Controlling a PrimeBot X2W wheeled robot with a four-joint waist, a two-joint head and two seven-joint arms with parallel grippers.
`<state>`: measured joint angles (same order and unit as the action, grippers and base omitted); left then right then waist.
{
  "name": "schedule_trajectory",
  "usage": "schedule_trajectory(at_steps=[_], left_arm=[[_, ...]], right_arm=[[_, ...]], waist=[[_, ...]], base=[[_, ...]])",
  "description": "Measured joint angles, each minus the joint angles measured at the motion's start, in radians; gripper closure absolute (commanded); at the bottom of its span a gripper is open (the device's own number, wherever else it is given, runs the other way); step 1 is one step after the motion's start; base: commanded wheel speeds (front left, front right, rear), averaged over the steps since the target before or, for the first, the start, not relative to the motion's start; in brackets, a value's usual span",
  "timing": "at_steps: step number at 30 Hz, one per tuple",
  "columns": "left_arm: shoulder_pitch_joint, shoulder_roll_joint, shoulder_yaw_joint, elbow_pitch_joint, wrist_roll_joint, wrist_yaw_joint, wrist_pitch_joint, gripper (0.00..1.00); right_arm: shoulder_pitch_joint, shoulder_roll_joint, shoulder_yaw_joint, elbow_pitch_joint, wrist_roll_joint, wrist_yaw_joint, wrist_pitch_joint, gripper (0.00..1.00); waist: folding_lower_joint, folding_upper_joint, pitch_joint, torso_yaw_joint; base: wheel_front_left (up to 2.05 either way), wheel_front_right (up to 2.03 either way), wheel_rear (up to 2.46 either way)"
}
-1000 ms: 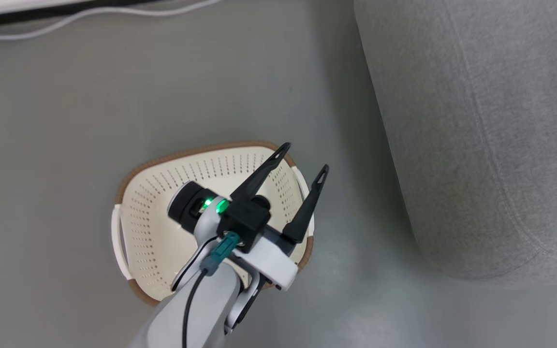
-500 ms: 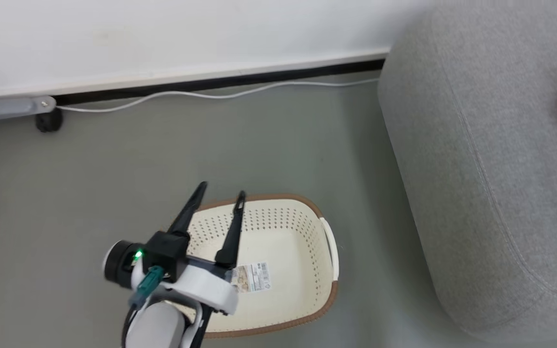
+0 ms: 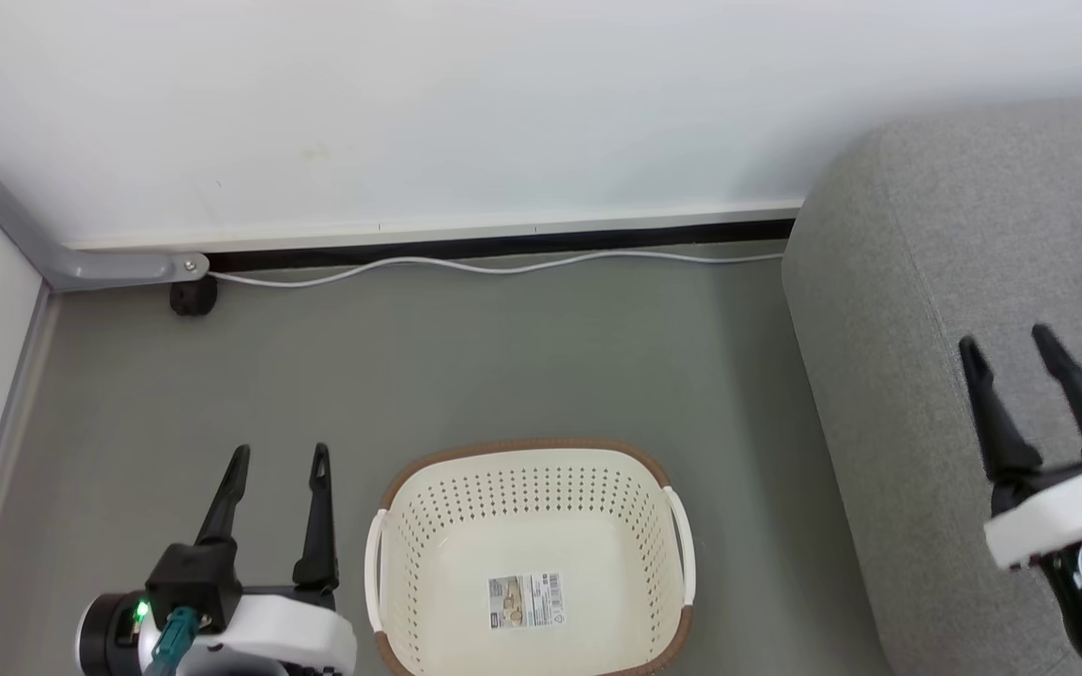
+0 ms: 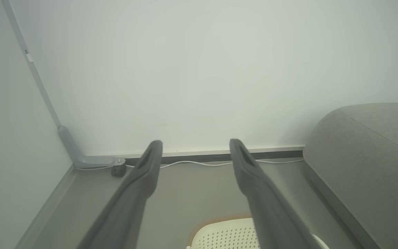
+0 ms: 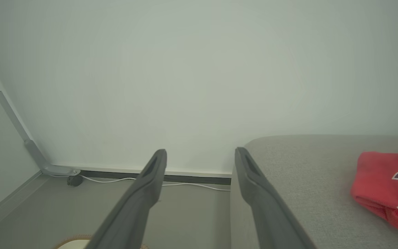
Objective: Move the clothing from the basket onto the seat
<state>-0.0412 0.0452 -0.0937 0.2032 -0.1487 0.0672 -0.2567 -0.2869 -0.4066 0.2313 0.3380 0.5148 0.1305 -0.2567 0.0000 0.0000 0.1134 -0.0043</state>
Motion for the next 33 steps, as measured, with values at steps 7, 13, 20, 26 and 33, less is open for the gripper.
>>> schedule_trajectory(at_steps=[7, 13, 20, 26, 33], left_arm=[[0.068, 0.0, 0.038, -0.024, 0.001, 0.023, 0.0, 0.0], [0.124, 0.0, 0.052, -0.035, -0.012, 0.031, 0.0, 0.0], [0.154, 0.0, 0.053, -0.04, -0.033, 0.03, 0.0, 0.0], [0.159, 0.0, 0.049, -0.035, -0.038, 0.018, 0.0, 1.0], [0.167, -0.014, 0.044, 0.034, -0.046, 0.016, 0.01, 1.0]], right_arm=[[0.104, 0.036, -0.021, -0.034, -0.035, 0.0, 0.0, 0.0], [0.186, 0.077, -0.021, -0.039, -0.068, 0.0, 0.0, 0.0], [0.237, 0.12, -0.033, -0.027, -0.088, 0.0, 0.0, 0.0], [0.237, 0.121, -0.039, -0.023, -0.101, 0.0, 0.0, 1.0], [0.277, 0.168, -0.02, 0.031, -0.088, 0.0, 0.002, 1.0]], waist=[[0.0001, 0.0, -0.041, 0.002], [0.0001, 0.0, -0.073, -0.015], [0.0, 0.0, -0.086, -0.02], [0.0, 0.0, -0.096, -0.024], [0.0, 0.0, -0.097, -0.025]], base=[[0.0, 0.0, 0.0], [0.0, 0.0, 0.0], [0.0, 0.0, 0.0], [0.0, 0.0, 0.0], [0.0, 0.0, 0.0]])
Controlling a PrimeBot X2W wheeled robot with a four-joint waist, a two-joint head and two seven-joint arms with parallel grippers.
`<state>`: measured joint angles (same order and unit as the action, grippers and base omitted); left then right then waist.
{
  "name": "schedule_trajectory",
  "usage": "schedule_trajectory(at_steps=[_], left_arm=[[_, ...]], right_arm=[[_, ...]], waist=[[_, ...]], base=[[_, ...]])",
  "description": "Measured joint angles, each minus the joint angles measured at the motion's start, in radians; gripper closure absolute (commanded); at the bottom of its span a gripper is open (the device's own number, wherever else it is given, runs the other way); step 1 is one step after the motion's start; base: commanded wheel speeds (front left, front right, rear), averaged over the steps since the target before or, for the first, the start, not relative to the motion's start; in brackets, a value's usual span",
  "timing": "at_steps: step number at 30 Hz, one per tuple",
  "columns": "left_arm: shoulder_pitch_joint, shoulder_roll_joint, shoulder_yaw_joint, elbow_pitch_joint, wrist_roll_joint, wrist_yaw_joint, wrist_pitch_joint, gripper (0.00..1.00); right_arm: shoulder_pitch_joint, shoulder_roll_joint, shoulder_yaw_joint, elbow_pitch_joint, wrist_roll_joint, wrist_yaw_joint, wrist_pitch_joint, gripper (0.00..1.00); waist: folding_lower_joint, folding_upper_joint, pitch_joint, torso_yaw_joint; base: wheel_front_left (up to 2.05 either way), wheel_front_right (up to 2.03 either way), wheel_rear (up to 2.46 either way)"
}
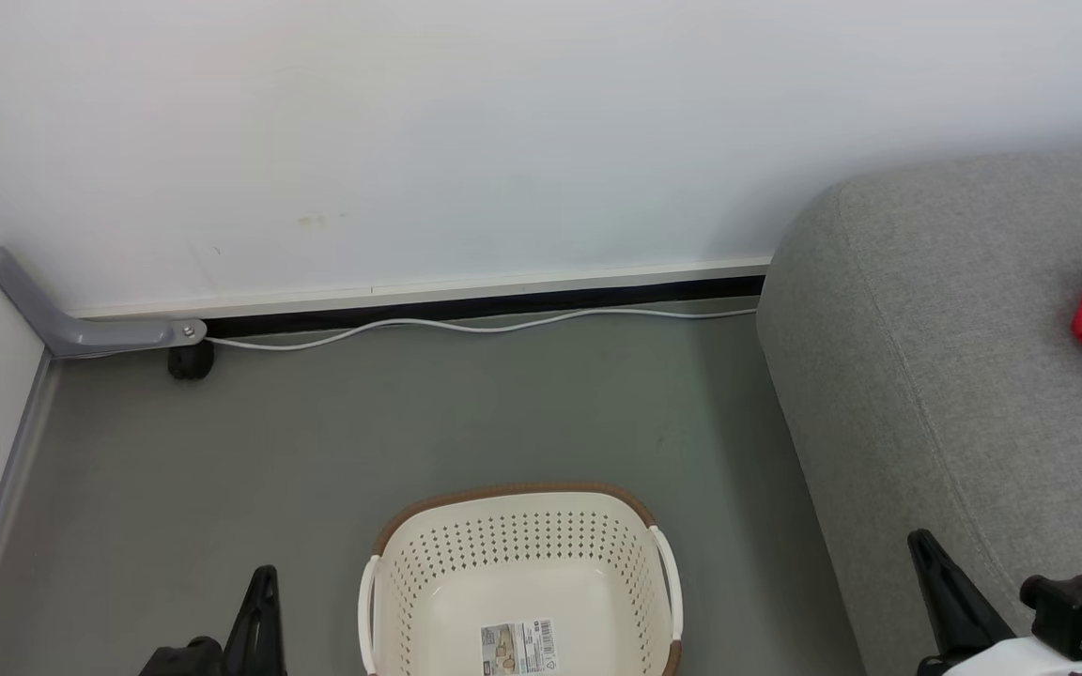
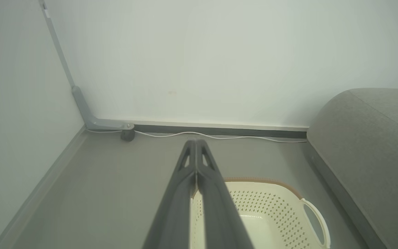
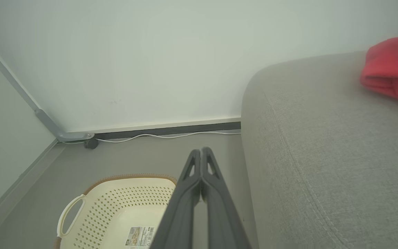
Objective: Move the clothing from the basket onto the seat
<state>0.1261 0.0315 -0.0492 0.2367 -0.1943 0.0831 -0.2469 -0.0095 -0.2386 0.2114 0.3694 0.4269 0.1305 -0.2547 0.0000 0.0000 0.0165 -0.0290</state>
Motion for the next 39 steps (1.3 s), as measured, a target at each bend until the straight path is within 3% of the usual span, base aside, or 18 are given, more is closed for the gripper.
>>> schedule_trajectory(at_steps=[39], left_arm=[[-0.033, -0.001, 0.035, 0.008, -0.439, -0.063, 0.108, 1.0]], right_arm=[[-0.006, 0.053, -0.099, -0.027, 0.372, 0.0, 0.11, 1.0]], waist=[[0.0001, 0.0, -0.004, 0.009]], base=[[0.0, 0.0, 0.0]])
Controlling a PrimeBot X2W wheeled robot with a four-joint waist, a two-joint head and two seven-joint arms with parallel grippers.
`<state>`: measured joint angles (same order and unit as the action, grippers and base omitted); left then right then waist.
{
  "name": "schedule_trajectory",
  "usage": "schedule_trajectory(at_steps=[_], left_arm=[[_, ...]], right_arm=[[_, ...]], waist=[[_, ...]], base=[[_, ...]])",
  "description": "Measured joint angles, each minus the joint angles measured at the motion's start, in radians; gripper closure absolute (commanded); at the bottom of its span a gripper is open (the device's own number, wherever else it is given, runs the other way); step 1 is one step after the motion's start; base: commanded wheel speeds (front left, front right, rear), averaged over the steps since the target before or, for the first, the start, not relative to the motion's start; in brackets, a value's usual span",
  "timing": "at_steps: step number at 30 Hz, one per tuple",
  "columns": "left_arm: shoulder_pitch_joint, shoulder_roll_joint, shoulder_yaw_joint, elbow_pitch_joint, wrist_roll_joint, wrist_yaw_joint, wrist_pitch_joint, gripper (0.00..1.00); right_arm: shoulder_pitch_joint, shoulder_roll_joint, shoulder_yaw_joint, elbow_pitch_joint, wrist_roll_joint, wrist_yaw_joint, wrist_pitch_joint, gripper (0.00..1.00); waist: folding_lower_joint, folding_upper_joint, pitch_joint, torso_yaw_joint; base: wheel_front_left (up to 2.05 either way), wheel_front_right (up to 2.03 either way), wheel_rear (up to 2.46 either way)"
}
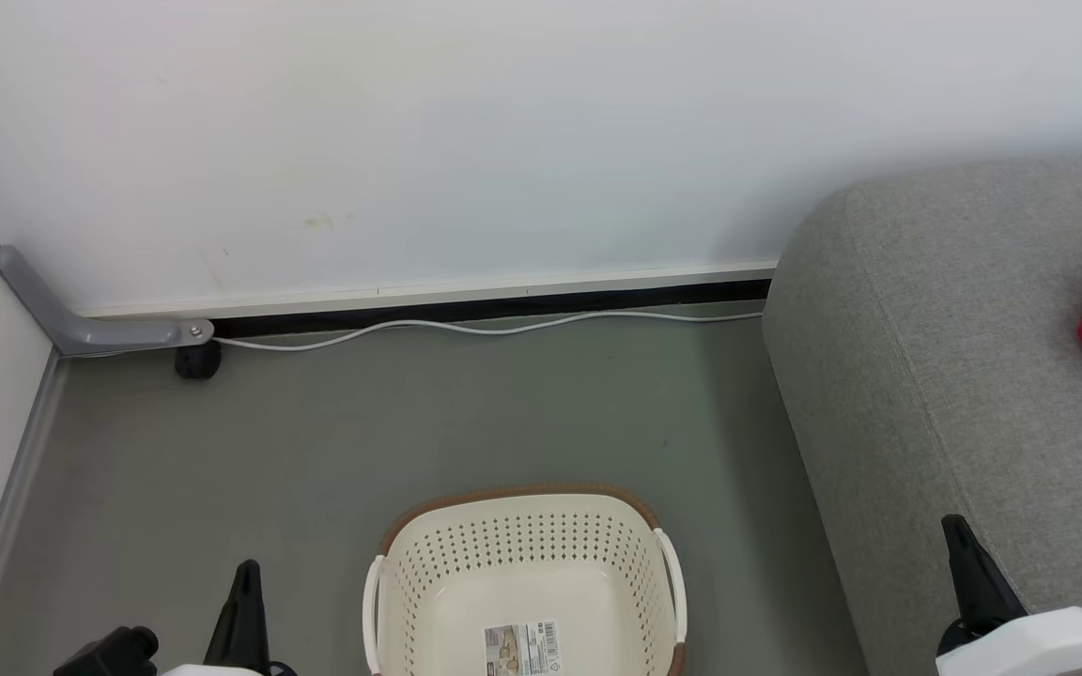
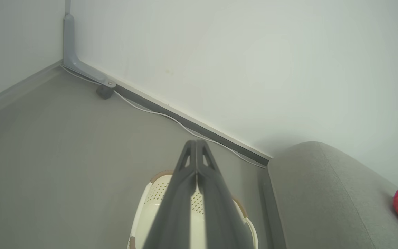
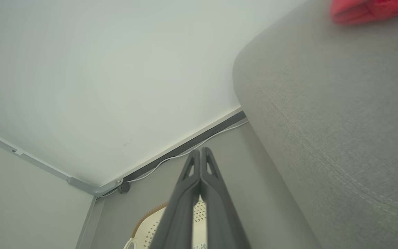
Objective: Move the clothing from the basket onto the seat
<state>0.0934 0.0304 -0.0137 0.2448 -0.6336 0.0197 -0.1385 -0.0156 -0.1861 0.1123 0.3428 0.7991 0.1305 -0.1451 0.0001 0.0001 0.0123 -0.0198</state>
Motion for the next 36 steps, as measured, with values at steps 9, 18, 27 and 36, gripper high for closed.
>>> schedule_trajectory(at_steps=[9, 18, 27, 36], left_arm=[[-0.007, 0.0, 0.01, 0.002, -0.106, -0.011, 0.026, 1.0], [-0.023, 0.001, 0.019, 0.005, -0.201, -0.028, 0.056, 1.0], [-0.044, 0.001, 0.029, 0.007, -0.296, -0.038, 0.078, 1.0], [-0.053, 0.001, 0.037, 0.011, -0.392, -0.055, 0.105, 1.0]], right_arm=[[-0.006, 0.015, -0.021, -0.005, 0.083, 0.0, 0.023, 1.0], [-0.013, 0.028, -0.046, -0.011, 0.167, 0.0, 0.05, 1.0], [-0.016, 0.041, -0.071, -0.016, 0.245, -0.001, 0.07, 1.0], [-0.017, 0.057, -0.095, -0.025, 0.329, -0.001, 0.098, 1.0]], waist=[[0.0, 0.0, -0.001, 0.002], [0.0, 0.0, -0.002, 0.004], [0.0, 0.0, -0.003, 0.006], [0.0, 0.0, -0.004, 0.008]], base=[[0.0, 0.0, 0.0], [0.0, 0.0, 0.0], [0.0, 0.0, 0.0], [0.0, 0.0, 0.0]])
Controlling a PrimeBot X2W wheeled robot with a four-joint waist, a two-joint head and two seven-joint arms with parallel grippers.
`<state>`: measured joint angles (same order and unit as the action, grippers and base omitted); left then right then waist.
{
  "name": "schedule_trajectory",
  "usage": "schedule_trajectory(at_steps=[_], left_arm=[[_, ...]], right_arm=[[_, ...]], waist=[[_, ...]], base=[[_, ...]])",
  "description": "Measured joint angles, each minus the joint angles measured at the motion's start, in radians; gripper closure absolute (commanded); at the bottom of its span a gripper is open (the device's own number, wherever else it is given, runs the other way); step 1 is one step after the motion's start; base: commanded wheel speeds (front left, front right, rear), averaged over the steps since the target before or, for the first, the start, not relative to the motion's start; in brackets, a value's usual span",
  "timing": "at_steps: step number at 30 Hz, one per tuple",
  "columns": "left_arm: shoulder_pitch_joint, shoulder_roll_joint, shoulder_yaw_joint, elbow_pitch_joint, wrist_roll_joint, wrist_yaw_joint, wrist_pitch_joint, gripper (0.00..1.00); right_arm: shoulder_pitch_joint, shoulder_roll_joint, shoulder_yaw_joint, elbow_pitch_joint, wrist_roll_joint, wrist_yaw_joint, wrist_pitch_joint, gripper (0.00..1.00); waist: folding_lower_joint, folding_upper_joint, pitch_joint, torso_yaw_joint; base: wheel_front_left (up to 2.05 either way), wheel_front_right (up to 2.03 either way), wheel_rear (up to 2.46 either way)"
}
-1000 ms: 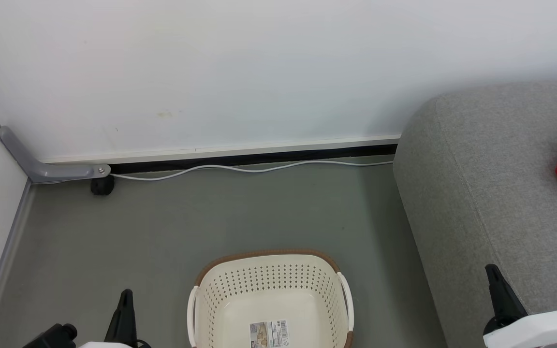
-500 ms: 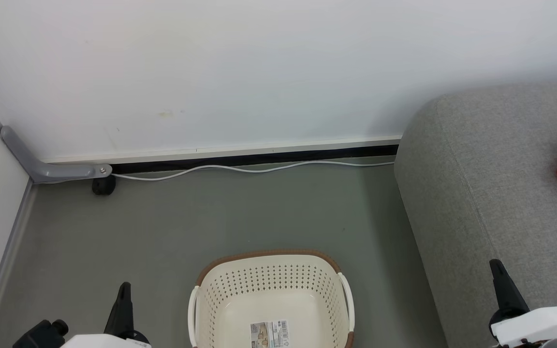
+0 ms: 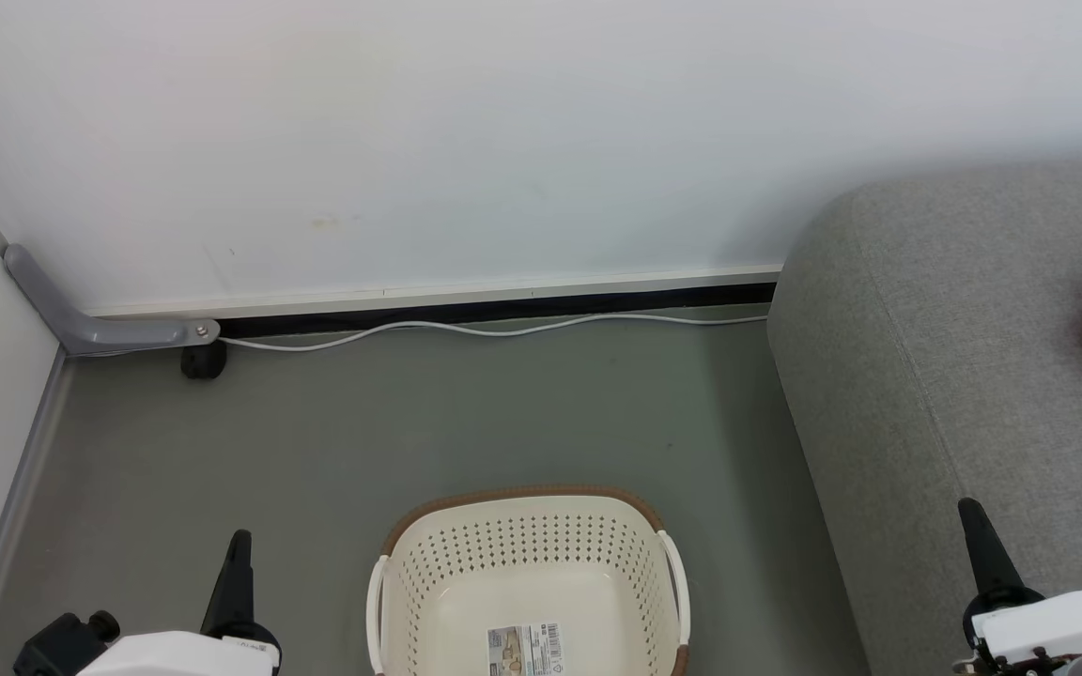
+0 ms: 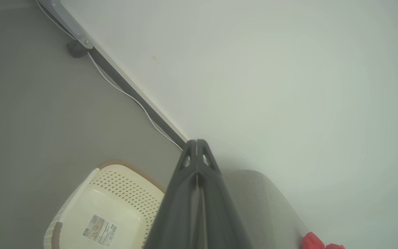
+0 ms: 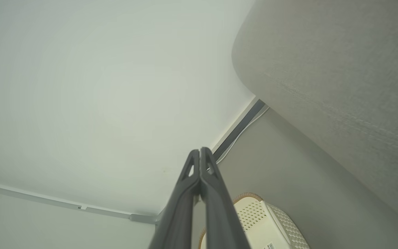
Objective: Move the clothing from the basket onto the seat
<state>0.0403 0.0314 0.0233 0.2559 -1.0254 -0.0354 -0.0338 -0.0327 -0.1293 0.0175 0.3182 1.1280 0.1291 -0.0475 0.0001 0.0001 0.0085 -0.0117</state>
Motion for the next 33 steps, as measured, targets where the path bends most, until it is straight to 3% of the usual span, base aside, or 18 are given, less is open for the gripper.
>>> schedule_trajectory(at_steps=[33], left_arm=[[-0.056, 0.001, 0.038, 0.008, -0.386, -0.053, 0.096, 1.0]], right_arm=[[-0.02, 0.056, -0.094, -0.024, 0.32, 0.0, 0.096, 1.0]], waist=[[-0.0001, 0.0, -0.004, 0.008]], base=[[0.0, 0.0, 0.0]])
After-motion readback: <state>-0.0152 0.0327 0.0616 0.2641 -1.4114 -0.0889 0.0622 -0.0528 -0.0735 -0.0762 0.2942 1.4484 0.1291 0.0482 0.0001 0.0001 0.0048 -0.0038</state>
